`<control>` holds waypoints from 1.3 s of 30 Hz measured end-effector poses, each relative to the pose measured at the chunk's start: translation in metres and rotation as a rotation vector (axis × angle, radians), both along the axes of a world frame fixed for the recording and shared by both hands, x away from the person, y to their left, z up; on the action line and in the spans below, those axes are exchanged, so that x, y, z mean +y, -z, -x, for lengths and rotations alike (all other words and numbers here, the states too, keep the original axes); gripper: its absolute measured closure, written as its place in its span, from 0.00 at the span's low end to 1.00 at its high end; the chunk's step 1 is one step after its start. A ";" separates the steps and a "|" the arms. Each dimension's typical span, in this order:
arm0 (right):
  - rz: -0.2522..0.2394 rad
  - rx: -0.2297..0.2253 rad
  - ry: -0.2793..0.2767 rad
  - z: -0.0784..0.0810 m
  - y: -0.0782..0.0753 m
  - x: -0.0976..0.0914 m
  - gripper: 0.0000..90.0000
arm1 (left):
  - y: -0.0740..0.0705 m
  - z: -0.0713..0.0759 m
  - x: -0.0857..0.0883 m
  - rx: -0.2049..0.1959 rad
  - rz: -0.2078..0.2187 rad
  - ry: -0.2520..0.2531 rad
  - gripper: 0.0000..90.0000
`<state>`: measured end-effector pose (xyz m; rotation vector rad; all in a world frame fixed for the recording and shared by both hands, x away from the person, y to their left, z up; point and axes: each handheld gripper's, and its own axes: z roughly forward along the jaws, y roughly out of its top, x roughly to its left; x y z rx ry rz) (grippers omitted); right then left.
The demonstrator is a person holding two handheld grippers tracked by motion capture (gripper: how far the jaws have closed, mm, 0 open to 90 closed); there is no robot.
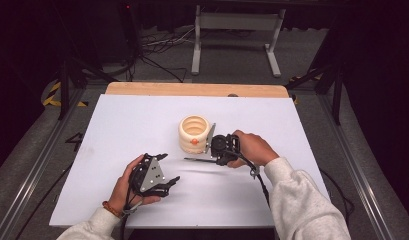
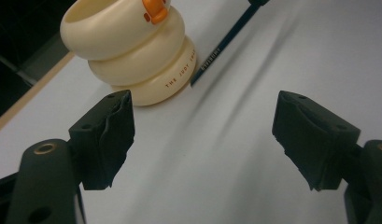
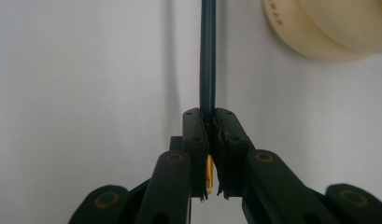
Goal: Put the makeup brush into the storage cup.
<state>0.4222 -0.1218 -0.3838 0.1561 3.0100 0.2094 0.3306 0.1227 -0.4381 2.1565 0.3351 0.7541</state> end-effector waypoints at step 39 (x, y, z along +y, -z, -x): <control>0.039 -0.029 0.097 0.024 -0.012 0.093 0.94 | 0.020 0.013 -0.037 -0.252 -0.379 -0.021 0.74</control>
